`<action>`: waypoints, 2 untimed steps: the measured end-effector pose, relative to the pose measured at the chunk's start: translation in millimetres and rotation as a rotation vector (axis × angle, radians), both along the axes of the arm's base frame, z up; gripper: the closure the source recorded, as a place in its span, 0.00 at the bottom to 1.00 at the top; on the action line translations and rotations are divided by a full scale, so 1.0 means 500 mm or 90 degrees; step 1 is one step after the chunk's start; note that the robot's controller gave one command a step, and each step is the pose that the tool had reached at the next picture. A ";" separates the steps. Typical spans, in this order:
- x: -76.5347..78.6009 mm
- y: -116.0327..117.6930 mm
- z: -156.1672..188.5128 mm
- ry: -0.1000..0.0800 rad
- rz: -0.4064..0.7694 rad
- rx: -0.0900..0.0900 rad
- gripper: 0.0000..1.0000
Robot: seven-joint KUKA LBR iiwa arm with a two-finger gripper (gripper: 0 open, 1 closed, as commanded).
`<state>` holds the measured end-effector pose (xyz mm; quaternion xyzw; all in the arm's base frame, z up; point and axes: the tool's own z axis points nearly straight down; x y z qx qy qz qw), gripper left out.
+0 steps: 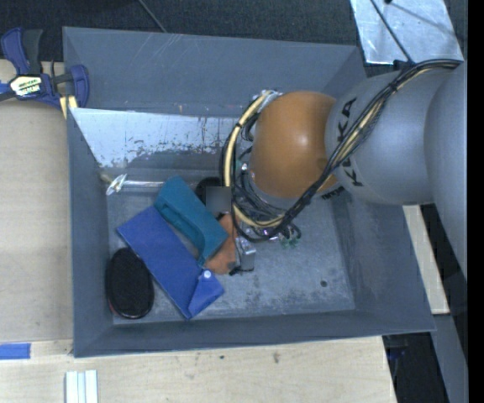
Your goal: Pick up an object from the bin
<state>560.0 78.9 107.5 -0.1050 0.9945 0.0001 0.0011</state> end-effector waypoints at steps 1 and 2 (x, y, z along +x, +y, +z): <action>-0.001 -0.010 -0.024 0.001 -0.061 0.000 0.00; -0.094 -0.072 -0.072 -0.004 -0.127 0.001 1.00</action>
Offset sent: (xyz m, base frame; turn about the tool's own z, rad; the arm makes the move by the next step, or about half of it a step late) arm -0.0490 -0.0356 -0.0375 0.1984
